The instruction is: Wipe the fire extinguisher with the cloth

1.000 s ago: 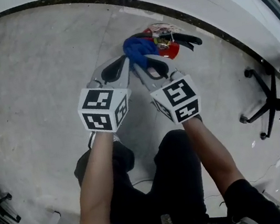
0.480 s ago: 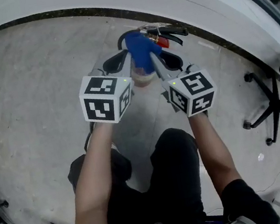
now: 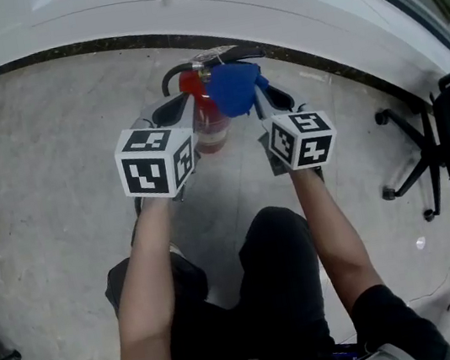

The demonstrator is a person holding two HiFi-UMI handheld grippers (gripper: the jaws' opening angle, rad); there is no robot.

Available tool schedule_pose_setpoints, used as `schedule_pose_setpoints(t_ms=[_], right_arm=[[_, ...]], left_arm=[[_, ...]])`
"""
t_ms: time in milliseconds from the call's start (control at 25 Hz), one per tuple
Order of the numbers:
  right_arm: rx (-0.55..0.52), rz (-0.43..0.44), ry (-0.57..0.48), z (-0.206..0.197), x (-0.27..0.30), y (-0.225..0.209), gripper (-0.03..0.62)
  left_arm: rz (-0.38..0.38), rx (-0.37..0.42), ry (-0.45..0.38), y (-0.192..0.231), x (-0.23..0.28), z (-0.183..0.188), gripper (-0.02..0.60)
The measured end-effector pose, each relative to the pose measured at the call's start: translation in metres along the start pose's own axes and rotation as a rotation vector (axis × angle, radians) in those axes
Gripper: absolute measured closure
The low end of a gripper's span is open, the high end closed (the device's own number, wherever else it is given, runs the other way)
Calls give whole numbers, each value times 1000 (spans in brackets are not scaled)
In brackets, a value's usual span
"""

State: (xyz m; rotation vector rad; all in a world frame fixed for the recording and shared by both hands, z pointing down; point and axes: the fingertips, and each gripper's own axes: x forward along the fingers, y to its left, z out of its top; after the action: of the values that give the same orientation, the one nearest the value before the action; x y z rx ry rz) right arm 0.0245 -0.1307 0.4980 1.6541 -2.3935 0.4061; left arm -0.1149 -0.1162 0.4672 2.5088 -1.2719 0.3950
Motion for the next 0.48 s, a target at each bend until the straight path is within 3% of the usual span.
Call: schedule_pose_setpoints(t_ms=[200, 360, 480], right_arm=[[168, -81, 55, -31, 9, -20, 566], [118, -76, 42, -25, 6, -2, 568], [37, -58, 24, -16, 0, 9, 568]], left_arm=[[-19, 23, 22, -9, 5, 0, 575], [-34, 77, 60, -16, 5, -7, 575], [-91, 105, 46, -29, 1, -4, 574]])
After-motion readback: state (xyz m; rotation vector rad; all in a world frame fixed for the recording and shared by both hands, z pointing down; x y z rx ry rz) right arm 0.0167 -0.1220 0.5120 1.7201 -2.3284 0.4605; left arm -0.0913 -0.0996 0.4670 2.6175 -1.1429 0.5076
